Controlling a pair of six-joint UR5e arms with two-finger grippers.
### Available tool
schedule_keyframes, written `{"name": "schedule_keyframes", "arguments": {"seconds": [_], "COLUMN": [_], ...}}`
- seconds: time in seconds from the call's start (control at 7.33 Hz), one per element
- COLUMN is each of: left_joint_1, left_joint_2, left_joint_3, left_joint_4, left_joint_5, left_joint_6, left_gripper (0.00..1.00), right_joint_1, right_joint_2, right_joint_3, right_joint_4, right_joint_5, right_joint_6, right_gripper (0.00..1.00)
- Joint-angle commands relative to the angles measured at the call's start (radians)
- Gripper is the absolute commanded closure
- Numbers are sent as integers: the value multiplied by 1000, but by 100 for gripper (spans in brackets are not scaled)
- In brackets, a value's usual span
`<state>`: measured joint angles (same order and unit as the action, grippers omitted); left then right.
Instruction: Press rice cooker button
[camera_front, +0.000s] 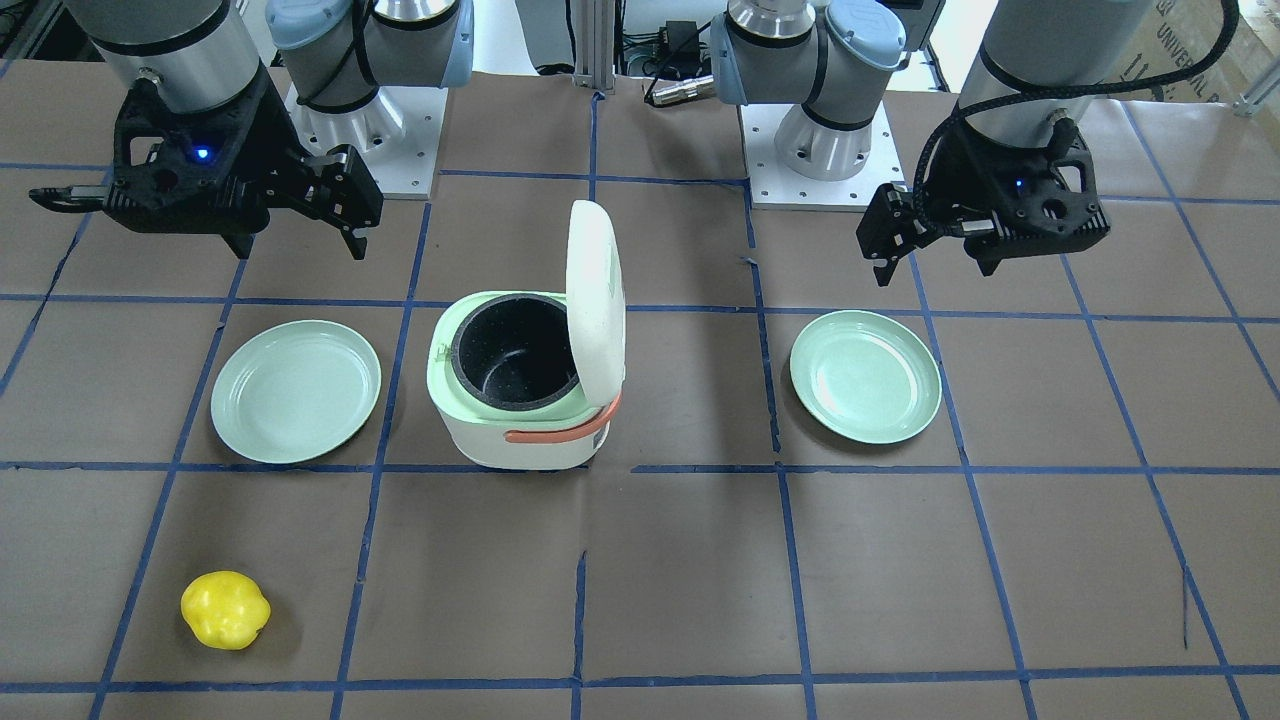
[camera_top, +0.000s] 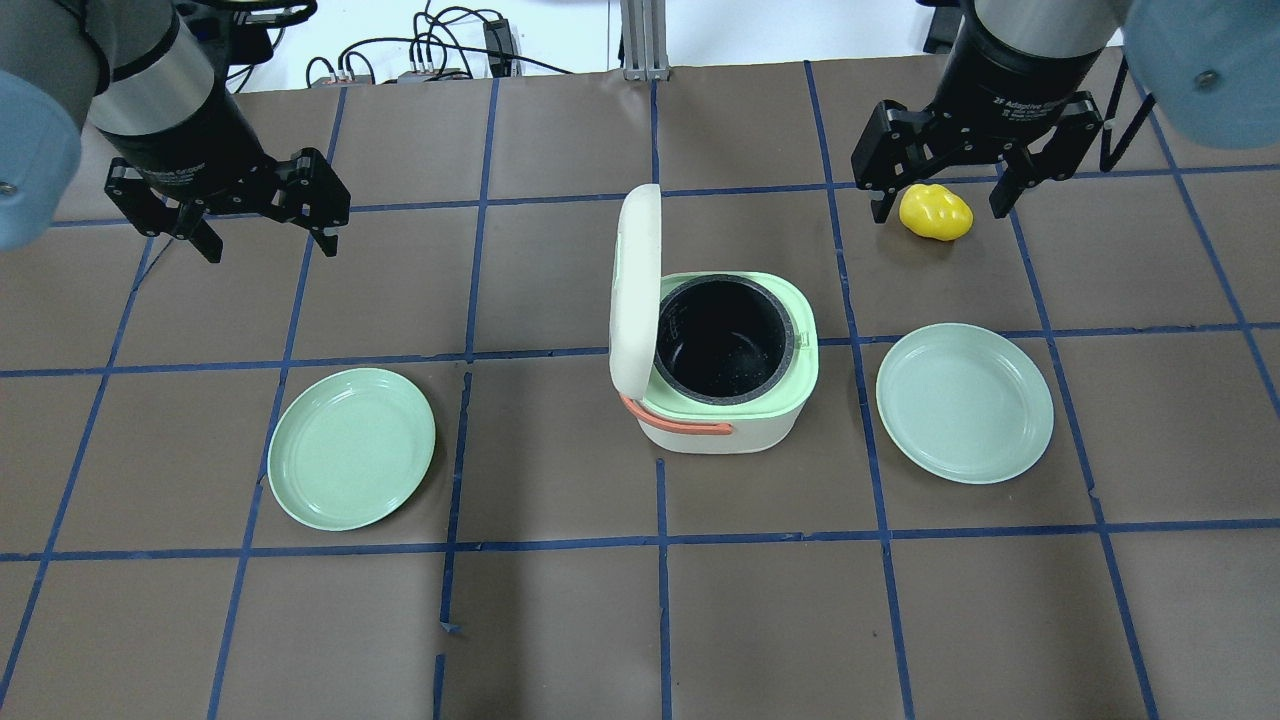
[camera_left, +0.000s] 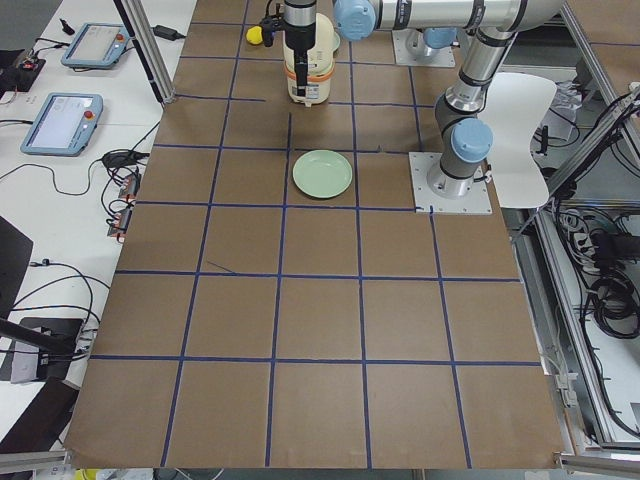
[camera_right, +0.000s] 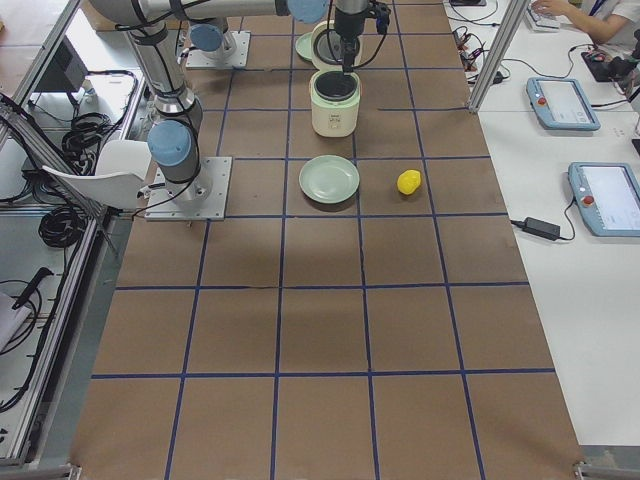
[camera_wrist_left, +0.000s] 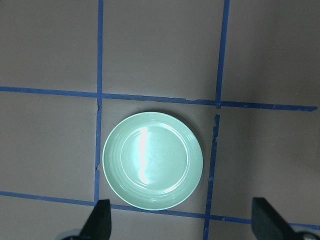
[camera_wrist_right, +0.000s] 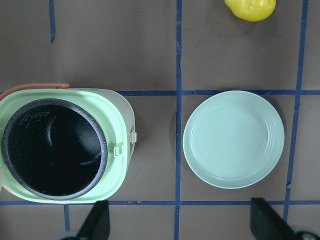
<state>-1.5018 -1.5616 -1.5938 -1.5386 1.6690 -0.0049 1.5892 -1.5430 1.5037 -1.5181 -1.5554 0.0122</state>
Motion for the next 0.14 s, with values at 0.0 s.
{"name": "schedule_keyframes", "arguments": {"seconds": [0.0], "left_joint_1": [0], "left_joint_2": [0], "left_joint_3": [0], "left_joint_4": [0], "left_joint_5": [0], "left_joint_6": [-1], "left_gripper": [0], "right_joint_1": [0], "right_joint_2": [0], "right_joint_3": [1], "right_joint_4": [-2], "right_joint_5": [0], "right_joint_6": [0], "right_gripper": [0]}}
